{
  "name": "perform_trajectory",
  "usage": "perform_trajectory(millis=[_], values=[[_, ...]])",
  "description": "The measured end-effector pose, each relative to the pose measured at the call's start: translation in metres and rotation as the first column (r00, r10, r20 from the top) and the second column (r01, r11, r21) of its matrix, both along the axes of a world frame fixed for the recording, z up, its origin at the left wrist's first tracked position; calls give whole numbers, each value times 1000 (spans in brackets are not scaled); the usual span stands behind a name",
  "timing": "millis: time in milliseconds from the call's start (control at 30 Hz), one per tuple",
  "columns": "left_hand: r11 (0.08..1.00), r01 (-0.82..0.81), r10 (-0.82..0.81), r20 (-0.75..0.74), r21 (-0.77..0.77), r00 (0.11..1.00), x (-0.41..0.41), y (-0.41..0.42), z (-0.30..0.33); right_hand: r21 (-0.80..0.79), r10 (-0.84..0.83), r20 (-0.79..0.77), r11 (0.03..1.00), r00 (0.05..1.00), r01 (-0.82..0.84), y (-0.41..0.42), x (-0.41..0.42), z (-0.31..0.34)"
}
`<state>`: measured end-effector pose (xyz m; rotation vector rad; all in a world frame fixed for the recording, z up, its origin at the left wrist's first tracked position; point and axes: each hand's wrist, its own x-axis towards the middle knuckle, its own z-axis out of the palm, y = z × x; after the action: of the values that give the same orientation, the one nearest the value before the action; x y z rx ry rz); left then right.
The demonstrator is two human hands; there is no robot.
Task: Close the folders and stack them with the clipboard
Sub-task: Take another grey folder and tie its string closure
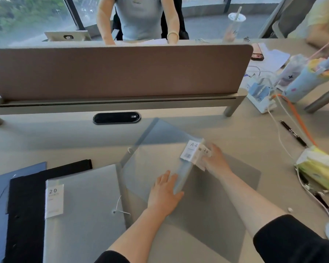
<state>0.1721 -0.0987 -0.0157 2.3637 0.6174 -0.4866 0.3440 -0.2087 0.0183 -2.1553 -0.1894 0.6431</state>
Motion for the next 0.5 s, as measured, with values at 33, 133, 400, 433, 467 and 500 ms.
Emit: perform_trajectory(millis=[33, 133, 400, 433, 467, 500], values=[[1000, -5, 5, 8, 6, 1000, 2, 0, -2, -29, -4, -8, 1000, 1000, 4, 0, 6, -3], [1000, -12, 12, 19, 23, 1000, 7, 0, -6, -87, 5, -33, 996, 999, -8, 3, 22, -14], [999, 12, -14, 35, 50, 999, 20, 3, -13, -168, -20, -17, 986, 1000, 17, 14, 40, -25], [999, 11, -12, 38, 44, 999, 21, 3, -13, -173, -27, -9, 985, 1000, 25, 15, 41, -26], [999, 8, -9, 40, 37, 999, 21, 3, -14, -167, -48, -1, 985, 999, 47, 17, 44, -27], [1000, 3, -5, 45, 30, 999, 22, 3, -13, -161, -72, 12, 984, 997, 73, 18, 45, -27]])
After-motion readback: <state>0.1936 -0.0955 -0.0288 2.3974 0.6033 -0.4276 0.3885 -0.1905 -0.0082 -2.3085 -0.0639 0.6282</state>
